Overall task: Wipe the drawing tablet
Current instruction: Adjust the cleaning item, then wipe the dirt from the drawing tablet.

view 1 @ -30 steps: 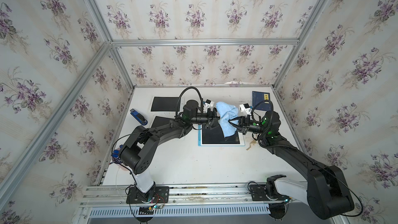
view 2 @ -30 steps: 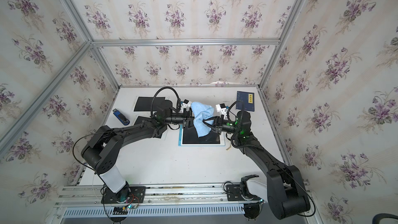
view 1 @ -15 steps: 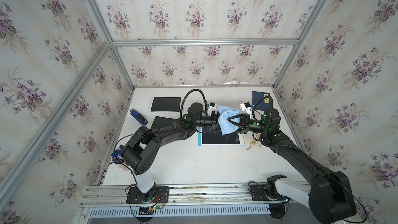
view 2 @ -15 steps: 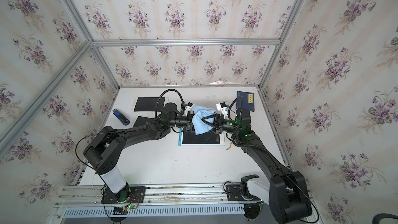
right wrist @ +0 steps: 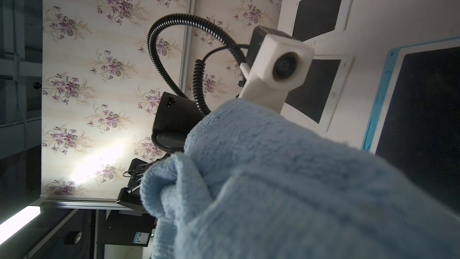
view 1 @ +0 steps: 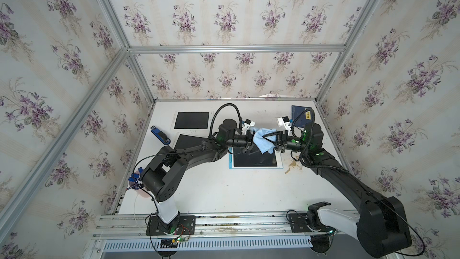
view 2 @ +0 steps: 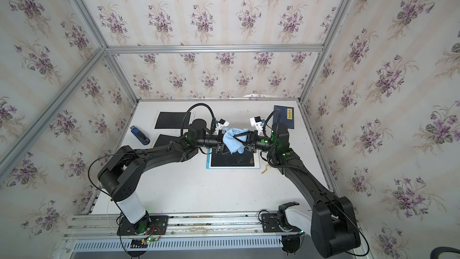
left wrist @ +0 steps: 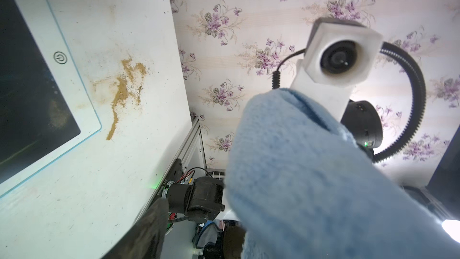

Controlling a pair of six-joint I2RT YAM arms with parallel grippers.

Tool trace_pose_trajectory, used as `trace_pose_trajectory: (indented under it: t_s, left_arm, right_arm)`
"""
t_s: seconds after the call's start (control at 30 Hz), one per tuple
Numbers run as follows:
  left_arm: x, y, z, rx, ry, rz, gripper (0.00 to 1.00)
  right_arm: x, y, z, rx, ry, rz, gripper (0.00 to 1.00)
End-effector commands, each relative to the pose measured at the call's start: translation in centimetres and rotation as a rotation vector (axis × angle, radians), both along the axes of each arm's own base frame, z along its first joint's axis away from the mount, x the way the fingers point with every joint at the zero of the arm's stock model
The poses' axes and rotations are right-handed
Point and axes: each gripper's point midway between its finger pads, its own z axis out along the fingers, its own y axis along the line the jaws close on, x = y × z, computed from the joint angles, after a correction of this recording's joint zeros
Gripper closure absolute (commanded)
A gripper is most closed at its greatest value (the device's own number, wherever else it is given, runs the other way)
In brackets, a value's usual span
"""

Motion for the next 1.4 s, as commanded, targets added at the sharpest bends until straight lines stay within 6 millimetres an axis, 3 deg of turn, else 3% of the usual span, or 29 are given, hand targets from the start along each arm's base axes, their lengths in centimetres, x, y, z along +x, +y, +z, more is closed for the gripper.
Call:
trace_pose_trajectory:
  t_s: [0.0, 0.03, 0.23, 0.4, 0.53, 0.73, 0.97, 1.07, 1.2, 1.37]
  left_arm:
    - [-0.4, 0.0, 0.0, 0.003, 0.018, -0.013, 0.25]
    - [-0.3, 0.1, -0.2, 0.005, 0.02, -0.014, 0.24]
    - [0.0, 1.8, -2.5, 0.054, 0.032, -0.005, 0.19]
    - [0.0, 4.9, -7.1, 0.201, 0.059, 0.023, 0.13]
    - [0.3, 6.9, -9.2, 0.26, 0.067, 0.041, 0.11]
    - [1.7, 8.9, -8.1, 0.135, 0.107, 0.093, 0.08]
    - [2.0, 10.5, -7.2, 0.296, 0.001, 0.102, 0.09]
    - [1.9, 13.1, -7.9, 0.552, -0.129, 0.103, 0.1]
    - [1.9, 17.8, -10.7, 0.95, -0.247, 0.093, 0.12]
    - [1.4, 19.6, -14.3, 1.223, -0.316, 0.01, 0.15]
  right_arm:
    - [1.0, -0.4, 0.1, -0.048, -0.073, -0.056, 0.95]
    - [1.0, -0.4, 0.2, -0.049, -0.073, -0.056, 1.0]
    - [2.1, -2.6, 2.0, -0.096, -0.117, -0.139, 1.0]
    - [2.8, -5.2, 3.7, -0.135, -0.156, -0.211, 1.0]
    - [3.1, -6.0, 3.6, -0.172, -0.157, -0.236, 1.0]
    - [3.6, -7.2, 1.6, -0.194, -0.107, -0.265, 1.0]
    - [3.2, -6.0, -0.1, -0.138, -0.048, -0.188, 1.0]
    - [2.6, -3.2, -2.3, -0.142, 0.017, -0.095, 1.0]
    - [2.2, 0.7, -7.5, -0.264, 0.1, 0.013, 1.0]
    - [3.2, 2.8, -13.3, -0.38, 0.166, 0.054, 1.0]
